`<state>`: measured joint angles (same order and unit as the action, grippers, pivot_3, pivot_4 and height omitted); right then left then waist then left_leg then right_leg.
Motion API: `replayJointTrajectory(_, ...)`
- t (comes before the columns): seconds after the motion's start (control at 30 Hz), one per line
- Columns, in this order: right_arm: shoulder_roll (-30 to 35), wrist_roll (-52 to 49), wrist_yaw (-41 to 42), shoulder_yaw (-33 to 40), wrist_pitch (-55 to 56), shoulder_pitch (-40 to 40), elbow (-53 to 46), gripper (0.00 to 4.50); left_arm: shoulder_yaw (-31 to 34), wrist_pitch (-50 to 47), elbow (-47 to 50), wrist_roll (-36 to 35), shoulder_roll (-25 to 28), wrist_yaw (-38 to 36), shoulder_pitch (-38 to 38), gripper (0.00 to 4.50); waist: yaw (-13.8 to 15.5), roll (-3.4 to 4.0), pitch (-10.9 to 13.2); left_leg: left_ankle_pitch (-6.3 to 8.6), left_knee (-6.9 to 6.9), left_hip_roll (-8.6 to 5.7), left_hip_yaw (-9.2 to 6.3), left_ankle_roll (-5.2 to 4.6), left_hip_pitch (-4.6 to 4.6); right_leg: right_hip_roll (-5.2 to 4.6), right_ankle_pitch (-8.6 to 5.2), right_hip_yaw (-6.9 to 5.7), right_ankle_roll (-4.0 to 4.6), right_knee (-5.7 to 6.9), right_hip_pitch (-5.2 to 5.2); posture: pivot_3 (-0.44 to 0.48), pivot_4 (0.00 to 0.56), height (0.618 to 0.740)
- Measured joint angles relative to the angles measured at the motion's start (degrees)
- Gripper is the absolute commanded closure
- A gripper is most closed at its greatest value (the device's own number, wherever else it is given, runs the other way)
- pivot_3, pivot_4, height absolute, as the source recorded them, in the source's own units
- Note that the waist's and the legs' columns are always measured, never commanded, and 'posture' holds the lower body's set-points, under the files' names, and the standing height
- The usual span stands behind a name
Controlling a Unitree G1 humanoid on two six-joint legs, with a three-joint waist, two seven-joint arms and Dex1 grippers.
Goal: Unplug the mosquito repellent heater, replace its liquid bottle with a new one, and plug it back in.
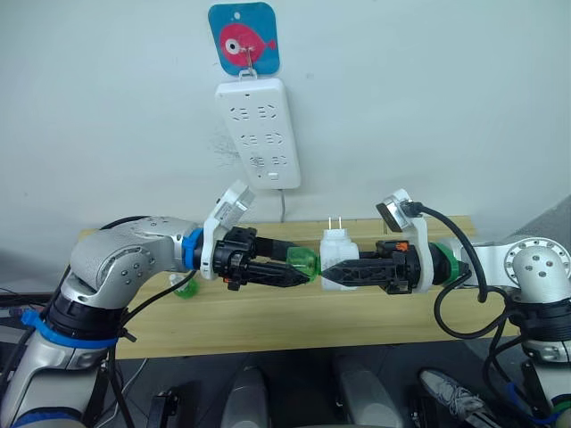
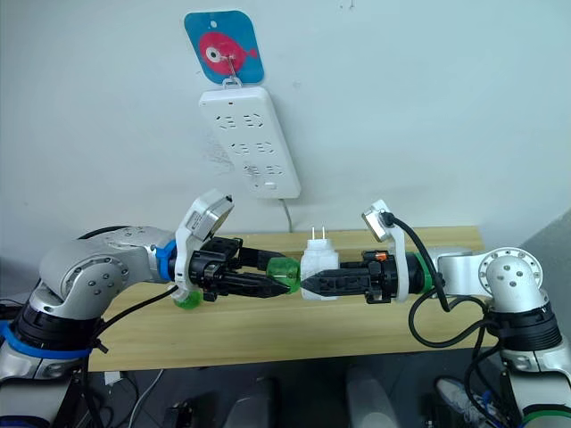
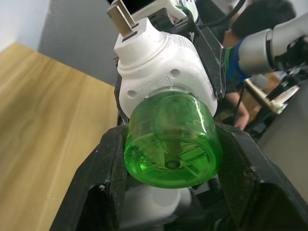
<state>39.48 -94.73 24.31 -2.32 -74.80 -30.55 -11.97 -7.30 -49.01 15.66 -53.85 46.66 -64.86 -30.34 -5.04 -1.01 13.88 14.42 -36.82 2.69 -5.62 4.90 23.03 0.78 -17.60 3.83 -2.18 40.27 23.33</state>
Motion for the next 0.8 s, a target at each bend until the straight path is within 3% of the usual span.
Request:
replayJointTrajectory(0.13,1.9,0.4,0.1,0.6,-0.7,0.8,1.0,1.44,0.9,7.8,-0.3,8.3,1.8,-0.8,5.0,0.03,0.0,0.03,0.0,0.0,0.02,0.02,0.06,0.0,-0.02,0.0,0.0,0.07,0.01,0.0,0.01,-0.107,0.219,0.725)
replayJointTrajectory(0.3,1.8,0.1,0.5,0.6,-0.7,0.7,1.1,1.44,1.0,29.8,0.3,22.0,-1.1,-2.3,12.8,0.0,0.2,0.03,0.0,0.0,0.02,0.0,0.17,0.0,0.01,-0.05,0.01,0.15,0.02,-0.14,0.0,-0.109,0.224,0.725)
replayJointTrajectory(0.47,1.9,0.1,0.5,0.7,-0.8,0.7,1.1,1.44,2.1,56.2,-0.9,30.5,-9.6,-2.9,17.6,0.0,0.4,0.02,0.0,0.01,-0.02,-0.01,0.21,0.0,0.15,-0.09,0.08,0.16,-0.04,-0.32,0.0,-0.111,0.226,0.725)
replayJointTrajectory(0.6,2.0,0.1,0.5,0.7,-0.8,0.7,1.1,1.44,3.4,62.9,-0.8,31.1,-12.1,-2.0,18.1,0.0,0.4,0.02,0.0,0.01,-0.05,-0.03,0.21,0.0,0.15,-0.1,0.1,0.17,-0.08,-0.31,0.0,-0.11,0.226,0.725)
replayJointTrajectory(0.8,2.0,0.1,0.5,0.7,-0.8,0.7,1.1,1.44,2.9,64.6,-0.9,31.3,-13.3,-1.6,18.0,0.0,0.3,0.02,0.0,0.01,-0.07,-0.03,0.2,-0.01,0.15,-0.09,0.11,0.17,-0.11,-0.3,0.0,-0.108,0.228,0.725)
